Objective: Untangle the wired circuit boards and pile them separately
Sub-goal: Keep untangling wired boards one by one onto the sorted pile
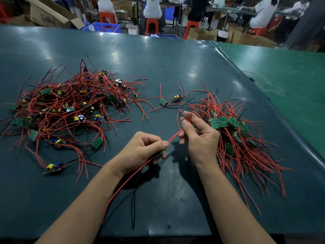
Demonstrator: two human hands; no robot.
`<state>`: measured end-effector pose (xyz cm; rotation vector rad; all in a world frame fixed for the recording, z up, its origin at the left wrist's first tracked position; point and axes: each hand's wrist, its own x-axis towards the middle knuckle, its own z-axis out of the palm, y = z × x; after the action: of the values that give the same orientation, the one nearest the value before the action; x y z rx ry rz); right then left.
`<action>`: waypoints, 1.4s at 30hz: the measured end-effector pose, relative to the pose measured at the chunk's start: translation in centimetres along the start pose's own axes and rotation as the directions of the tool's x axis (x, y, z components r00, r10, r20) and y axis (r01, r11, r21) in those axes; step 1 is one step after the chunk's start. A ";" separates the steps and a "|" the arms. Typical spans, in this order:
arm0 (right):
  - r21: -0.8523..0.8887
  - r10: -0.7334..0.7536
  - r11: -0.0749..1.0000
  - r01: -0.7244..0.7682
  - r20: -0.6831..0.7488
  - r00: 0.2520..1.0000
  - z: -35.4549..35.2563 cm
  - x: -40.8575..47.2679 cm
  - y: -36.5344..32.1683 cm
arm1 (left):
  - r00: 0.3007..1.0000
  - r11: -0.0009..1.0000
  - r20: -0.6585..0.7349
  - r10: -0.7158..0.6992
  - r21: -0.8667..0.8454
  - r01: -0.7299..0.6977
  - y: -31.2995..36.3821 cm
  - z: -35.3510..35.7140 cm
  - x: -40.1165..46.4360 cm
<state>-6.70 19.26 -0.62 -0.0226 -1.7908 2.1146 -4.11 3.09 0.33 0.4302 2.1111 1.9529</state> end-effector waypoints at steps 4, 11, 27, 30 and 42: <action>-0.063 -0.036 0.997 0.035 -0.012 0.999 0.1 0.0 0.1 | 0.999 1.000 -0.046 0.007 0.022 -0.006 -0.3 0.0 0.2; 0.131 0.046 0.990 -0.044 -0.012 0.999 -0.7 0.5 0.0 | 1.000 0.999 -0.025 0.000 0.032 0.001 -0.3 -0.1 0.1; -0.003 0.347 0.931 -0.365 0.321 0.881 -0.3 -0.2 -0.4 | 0.991 0.998 -0.120 0.051 0.052 -0.045 -1.0 0.5 0.6; 0.070 0.333 0.932 -0.355 0.220 0.917 -0.2 0.1 -0.5 | 0.997 0.999 -0.070 0.036 0.027 -0.034 -0.9 0.0 0.5; 0.092 0.436 0.878 -0.469 0.248 0.865 -0.8 0.4 -1.1 | 0.974 0.985 -0.222 0.049 -0.153 -0.085 -1.1 0.5 1.0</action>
<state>-6.59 20.29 0.37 -0.1992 -1.8864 2.6745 -4.89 3.80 -0.80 0.2704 2.0640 2.2834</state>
